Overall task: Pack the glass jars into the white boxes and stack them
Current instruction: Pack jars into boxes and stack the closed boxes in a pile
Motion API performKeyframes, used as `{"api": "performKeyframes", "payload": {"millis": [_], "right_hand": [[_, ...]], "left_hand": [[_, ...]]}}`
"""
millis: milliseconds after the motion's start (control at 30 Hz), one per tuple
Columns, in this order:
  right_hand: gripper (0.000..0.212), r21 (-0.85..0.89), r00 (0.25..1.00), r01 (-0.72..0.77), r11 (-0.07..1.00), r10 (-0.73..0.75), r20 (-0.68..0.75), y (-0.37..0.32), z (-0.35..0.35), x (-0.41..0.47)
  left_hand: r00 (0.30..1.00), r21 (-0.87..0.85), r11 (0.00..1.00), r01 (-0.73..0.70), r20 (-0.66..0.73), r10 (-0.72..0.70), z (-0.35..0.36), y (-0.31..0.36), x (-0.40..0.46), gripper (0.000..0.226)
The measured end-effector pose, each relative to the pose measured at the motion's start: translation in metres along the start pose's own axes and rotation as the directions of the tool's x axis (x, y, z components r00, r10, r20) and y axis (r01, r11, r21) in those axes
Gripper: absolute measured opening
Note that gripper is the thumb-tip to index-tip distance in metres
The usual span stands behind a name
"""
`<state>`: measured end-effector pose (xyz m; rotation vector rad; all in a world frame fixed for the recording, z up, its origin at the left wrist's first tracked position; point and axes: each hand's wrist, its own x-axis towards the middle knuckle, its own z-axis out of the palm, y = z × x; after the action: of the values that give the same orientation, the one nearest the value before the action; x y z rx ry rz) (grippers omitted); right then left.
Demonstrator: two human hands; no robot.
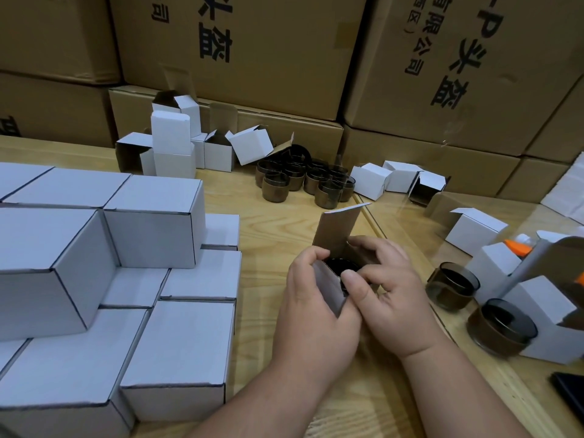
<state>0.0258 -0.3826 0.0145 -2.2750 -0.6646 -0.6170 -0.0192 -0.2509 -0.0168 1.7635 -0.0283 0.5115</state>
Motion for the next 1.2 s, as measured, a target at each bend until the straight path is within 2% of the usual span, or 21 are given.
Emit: {"api": "performKeyframes", "payload": {"millis": [67, 133, 200, 267, 367, 433, 500, 600, 667, 833, 1033, 1200], "right_hand": [[0.047, 0.011, 1.000, -0.005, 1.000, 0.005, -0.005, -0.002, 0.000, 0.000], [0.036, 0.072, 0.995, -0.040, 0.997, 0.046, -0.087, -0.005, 0.001, -0.001], [0.027, 0.226, 0.963, -0.110, 0.968, 0.160, -0.219, -0.007, 0.002, -0.002], [0.029, 0.431, 0.897, -0.201, 0.880, 0.342, -0.280, -0.006, 0.003, -0.002], [0.032, 0.688, 0.801, -0.317, 0.653, 0.572, -0.174, -0.001, 0.005, 0.001], [0.033, 0.705, 0.774, -0.408, 0.580, 0.630, -0.070, 0.003, 0.005, 0.002], [0.029, 0.688, 0.783, -0.474, 0.549, 0.621, 0.044, 0.007, 0.006, 0.002], [0.035, 0.719, 0.796, -0.501, 0.482, 0.582, 0.165, 0.009, 0.008, 0.003], [0.037, 0.769, 0.804, -0.482, 0.419, 0.560, 0.200, 0.010, 0.007, 0.004], [0.041, 0.819, 0.801, -0.460, 0.343, 0.559, 0.216, 0.015, 0.009, 0.004], [0.035, 0.829, 0.803, -0.453, 0.328, 0.554, 0.220, 0.015, 0.010, 0.003], [0.036, 0.791, 0.827, -0.462, 0.401, 0.518, 0.219, 0.013, 0.011, 0.001]], "left_hand": [[1.000, -0.001, 1.000, -0.010, 0.001, 0.010, 0.000, 0.000, 0.000, 0.058], [1.000, 0.010, 0.999, -0.030, 0.004, 0.030, 0.000, 0.002, 0.000, 0.060], [0.998, 0.030, 0.998, -0.059, 0.006, 0.059, -0.001, 0.004, 0.001, 0.061], [0.997, 0.050, 0.996, -0.075, 0.015, 0.075, -0.001, 0.004, 0.002, 0.062], [0.996, 0.061, 0.995, -0.078, 0.039, 0.076, -0.001, 0.000, 0.003, 0.068], [0.996, 0.064, 0.995, -0.071, 0.062, 0.067, -0.002, 0.000, 0.003, 0.068], [0.995, 0.065, 0.996, -0.063, 0.077, 0.058, -0.002, 0.001, 0.003, 0.068], [0.996, 0.019, 0.999, -0.048, 0.080, 0.046, -0.004, 0.004, 0.004, 0.063], [0.995, -0.008, 0.999, -0.044, 0.090, 0.045, -0.005, 0.005, 0.004, 0.059], [0.994, -0.053, 0.998, -0.030, 0.106, 0.035, -0.005, 0.006, 0.004, 0.044], [1.000, -0.124, 0.992, -0.015, 0.012, 0.016, -0.005, 0.004, 0.005, 0.035], [0.997, -0.090, 0.995, 0.048, 0.060, -0.042, -0.002, 0.002, 0.005, 0.060]]}}
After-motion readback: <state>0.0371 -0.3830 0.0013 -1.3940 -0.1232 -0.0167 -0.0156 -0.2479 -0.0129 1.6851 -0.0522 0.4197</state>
